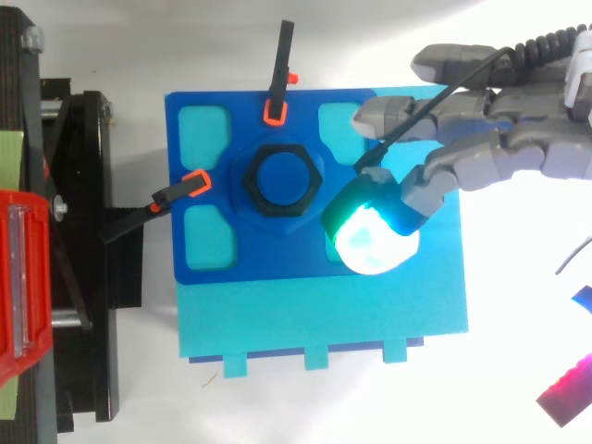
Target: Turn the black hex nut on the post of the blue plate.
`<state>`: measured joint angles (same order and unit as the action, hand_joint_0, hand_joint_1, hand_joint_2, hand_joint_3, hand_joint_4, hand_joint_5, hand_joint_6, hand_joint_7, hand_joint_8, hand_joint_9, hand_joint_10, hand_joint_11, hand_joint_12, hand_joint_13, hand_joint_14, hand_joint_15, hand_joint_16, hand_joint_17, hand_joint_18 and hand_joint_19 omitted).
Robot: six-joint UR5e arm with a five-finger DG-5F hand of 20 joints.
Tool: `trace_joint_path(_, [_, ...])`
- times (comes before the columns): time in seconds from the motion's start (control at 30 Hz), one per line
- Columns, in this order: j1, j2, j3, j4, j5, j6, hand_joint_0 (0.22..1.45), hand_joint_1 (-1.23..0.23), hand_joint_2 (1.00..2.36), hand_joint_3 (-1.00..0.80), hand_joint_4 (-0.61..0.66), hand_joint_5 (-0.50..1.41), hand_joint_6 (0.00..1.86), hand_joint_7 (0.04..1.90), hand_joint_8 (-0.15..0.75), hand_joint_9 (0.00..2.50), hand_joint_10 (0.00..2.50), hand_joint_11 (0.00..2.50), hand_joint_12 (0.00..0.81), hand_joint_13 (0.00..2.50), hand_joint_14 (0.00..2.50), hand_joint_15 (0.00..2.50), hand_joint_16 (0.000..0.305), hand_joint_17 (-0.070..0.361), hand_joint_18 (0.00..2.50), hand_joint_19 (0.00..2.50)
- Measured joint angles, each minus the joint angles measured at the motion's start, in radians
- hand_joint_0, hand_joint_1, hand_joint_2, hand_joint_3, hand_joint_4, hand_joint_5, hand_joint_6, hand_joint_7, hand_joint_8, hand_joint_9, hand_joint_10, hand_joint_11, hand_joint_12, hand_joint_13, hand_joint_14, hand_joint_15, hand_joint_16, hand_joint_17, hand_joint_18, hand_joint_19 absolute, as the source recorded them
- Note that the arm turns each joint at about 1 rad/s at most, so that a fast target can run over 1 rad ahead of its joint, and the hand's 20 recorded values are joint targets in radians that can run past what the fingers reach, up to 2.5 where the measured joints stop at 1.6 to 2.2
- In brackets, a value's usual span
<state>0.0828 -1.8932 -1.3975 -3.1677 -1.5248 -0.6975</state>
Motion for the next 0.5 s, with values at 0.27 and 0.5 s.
trace_joint_path(0.27, [0.000, 0.000, 0.000, 0.000, 0.000, 0.000, 0.47, -0.53, 1.00, -0.50, 0.11, -0.21, 0.50, 0.56, 0.168, 0.02, 0.00, 0.00, 0.347, 0.00, 0.00, 0.00, 0.055, 0.123, 0.00, 0.03])
trace_joint_path(0.5, [0.000, 0.000, 0.000, 0.000, 0.000, 0.000, 0.47, -0.54, 1.00, -0.50, 0.11, -0.21, 0.50, 0.56, 0.172, 0.05, 0.00, 0.00, 0.346, 0.00, 0.00, 0.00, 0.055, 0.124, 0.00, 0.02])
